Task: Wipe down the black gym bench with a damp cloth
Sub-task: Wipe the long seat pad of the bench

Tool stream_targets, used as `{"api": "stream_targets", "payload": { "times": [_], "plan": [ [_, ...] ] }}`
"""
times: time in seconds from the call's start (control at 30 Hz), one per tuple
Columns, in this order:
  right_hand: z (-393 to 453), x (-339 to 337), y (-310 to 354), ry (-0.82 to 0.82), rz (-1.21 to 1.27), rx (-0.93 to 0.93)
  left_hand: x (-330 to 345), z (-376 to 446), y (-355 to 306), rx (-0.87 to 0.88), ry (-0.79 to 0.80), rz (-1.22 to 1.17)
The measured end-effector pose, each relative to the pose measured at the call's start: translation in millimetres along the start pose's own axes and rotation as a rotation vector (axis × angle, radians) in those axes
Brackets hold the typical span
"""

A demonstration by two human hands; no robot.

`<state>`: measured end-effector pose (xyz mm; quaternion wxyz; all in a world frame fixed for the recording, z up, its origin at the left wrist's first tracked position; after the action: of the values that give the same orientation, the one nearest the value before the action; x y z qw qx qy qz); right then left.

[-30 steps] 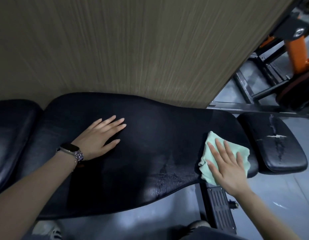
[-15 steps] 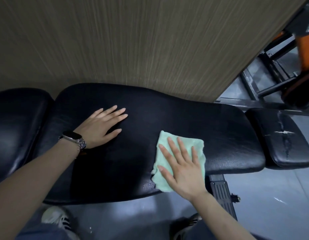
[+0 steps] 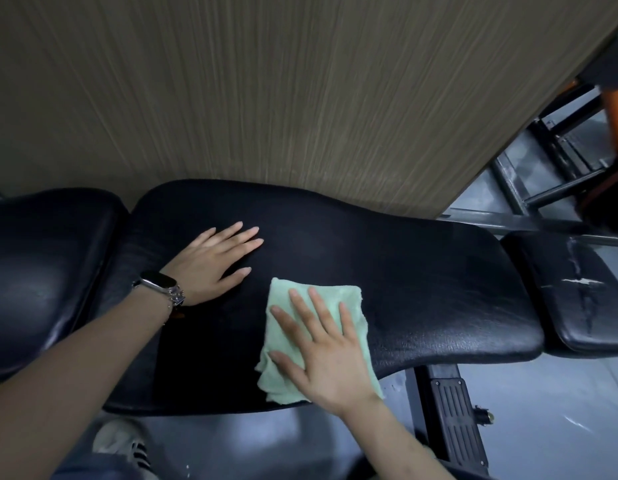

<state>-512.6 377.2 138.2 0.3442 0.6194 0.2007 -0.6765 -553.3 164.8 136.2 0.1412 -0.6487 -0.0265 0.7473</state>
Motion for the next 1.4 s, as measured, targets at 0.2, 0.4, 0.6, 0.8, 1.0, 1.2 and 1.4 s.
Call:
{"api": "stream_targets", "payload": {
  "times": [0.2, 0.4, 0.6, 0.8, 1.0, 1.2, 1.4],
  "plan": [
    [-28, -15, -41, -0.002, -0.036, 0.048, -9, -11, 19, -0.030, -0.019, 0.019],
    [-48, -27, -84, -0.003, -0.074, 0.081, -15, -24, 42, -0.070, -0.025, 0.032],
    [-48, -27, -88, -0.021, -0.082, 0.185, -16, -28, 49, -0.090, -0.029, 0.024],
    [-25, -14, -35, 0.009, -0.096, 0.115, -16, -28, 49, -0.100, -0.041, 0.005],
    [1, 4, 40, 0.040, -0.079, 0.007, -17, -32, 51, -0.114, -0.100, -0.030],
    [18, 20, 97, 0.057, -0.056, -0.017, -18, -32, 51, -0.109, -0.111, -0.037],
    [30, 28, 128, 0.055, -0.058, -0.060, -19, -32, 50, -0.120, -0.099, -0.062]
  ]
}}
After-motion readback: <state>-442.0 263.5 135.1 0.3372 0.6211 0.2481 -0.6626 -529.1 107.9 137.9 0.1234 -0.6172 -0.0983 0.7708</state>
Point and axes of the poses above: each hand's wrist, its own z-axis towards the middle knuckle, its own x-axis out of the palm, y = z × x, the point moved 7 cm from there along z, towards the middle knuckle, and after that the axes turned 8 degrees about -y, right-handed, at the moved point
